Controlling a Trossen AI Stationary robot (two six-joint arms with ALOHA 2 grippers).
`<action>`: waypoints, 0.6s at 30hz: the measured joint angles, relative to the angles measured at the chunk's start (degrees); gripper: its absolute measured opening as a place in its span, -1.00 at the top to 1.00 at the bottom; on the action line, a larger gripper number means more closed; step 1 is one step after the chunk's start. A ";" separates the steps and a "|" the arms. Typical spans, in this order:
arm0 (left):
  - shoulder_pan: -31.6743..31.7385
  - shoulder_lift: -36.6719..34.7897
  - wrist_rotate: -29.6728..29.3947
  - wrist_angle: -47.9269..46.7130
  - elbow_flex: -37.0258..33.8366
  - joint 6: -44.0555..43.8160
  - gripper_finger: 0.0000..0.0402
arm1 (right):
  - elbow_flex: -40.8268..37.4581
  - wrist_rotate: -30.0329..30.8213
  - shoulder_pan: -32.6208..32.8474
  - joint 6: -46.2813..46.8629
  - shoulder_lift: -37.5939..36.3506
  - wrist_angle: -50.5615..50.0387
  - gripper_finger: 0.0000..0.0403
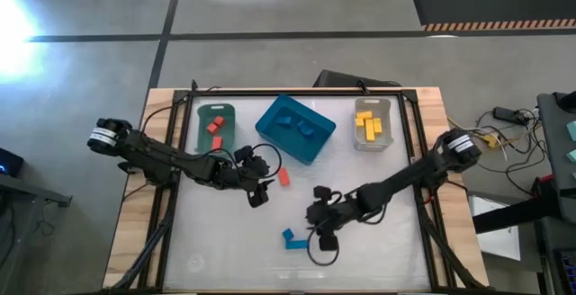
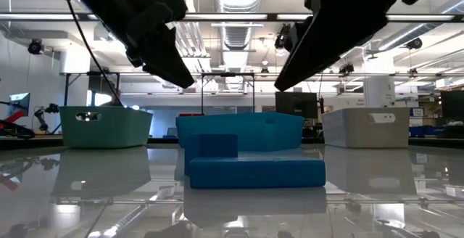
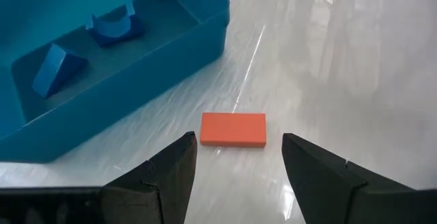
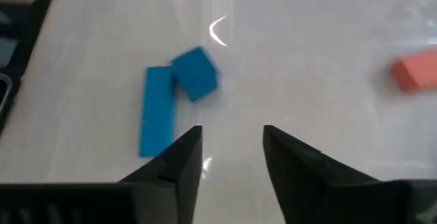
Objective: Sort & place blocks by color
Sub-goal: Put the blue block into the blue bin
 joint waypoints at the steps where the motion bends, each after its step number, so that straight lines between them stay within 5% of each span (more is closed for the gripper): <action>1: 0.00 0.00 0.00 0.10 0.09 0.10 0.00 | 1.00 -0.04 0.38 -1.29 0.95 -0.02 0.24; 9: 0.00 -0.67 0.04 -0.08 0.04 0.72 0.00 | 9.21 0.05 0.93 -14.43 10.06 0.60 -0.11; 18: 0.00 -6.45 0.12 -0.02 -0.13 1.95 0.00 | 15.35 -2.01 -2.61 -17.77 17.95 2.45 -0.10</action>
